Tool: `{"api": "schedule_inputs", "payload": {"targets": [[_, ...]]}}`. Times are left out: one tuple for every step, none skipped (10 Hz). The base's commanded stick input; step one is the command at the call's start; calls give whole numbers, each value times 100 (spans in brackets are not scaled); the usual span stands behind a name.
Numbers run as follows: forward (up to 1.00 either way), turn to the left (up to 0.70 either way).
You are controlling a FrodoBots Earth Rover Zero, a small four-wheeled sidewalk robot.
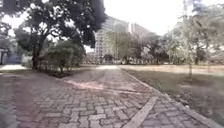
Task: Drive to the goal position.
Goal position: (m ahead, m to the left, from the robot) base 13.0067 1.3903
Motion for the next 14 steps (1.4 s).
{"api": "schedule_inputs", "payload": {"targets": [[85,0],[85,0],[85,0],[85,0],[85,0],[85,0],[85,0],[85,0],[85,0],[85,0],[85,0],[85,0],[85,0],[85,0]]}}
